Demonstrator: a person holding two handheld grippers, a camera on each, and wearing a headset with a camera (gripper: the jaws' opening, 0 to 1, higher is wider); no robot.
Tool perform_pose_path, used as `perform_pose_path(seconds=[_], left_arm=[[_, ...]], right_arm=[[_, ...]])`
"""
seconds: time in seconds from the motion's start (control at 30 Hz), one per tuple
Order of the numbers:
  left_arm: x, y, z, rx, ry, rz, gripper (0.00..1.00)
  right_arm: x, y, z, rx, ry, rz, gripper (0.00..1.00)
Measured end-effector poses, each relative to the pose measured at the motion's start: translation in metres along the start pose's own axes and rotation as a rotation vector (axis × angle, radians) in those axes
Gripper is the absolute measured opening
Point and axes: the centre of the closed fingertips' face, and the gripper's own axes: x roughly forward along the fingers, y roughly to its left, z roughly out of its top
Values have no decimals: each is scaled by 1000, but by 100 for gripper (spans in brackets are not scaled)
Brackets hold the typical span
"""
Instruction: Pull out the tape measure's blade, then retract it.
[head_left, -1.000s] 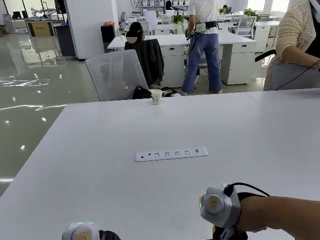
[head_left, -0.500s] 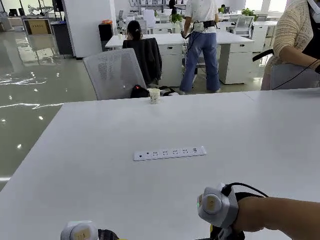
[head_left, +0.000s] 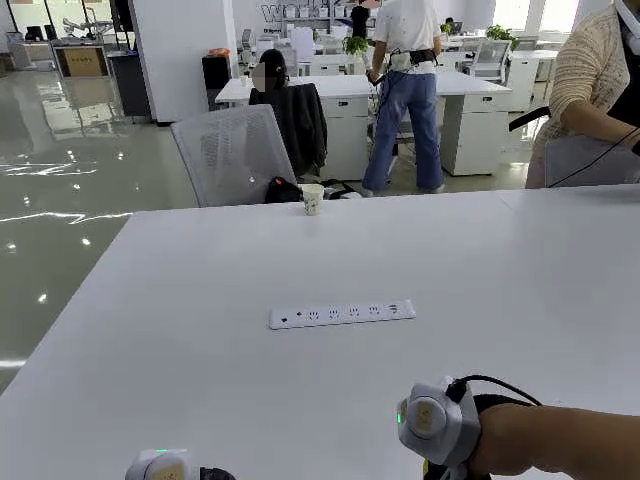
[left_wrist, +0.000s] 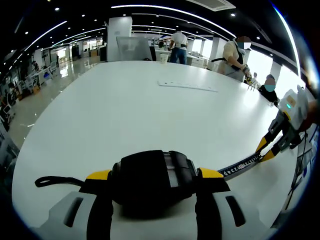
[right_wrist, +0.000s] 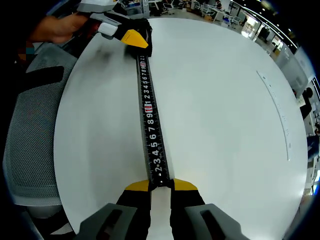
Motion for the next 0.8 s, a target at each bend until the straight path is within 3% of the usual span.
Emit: perform_pose_path(seconds=[0.8], left_arm=[[0, 0, 0, -1, 8, 2, 62]], right_arm=[[2, 0, 6, 0, -1, 0, 11]])
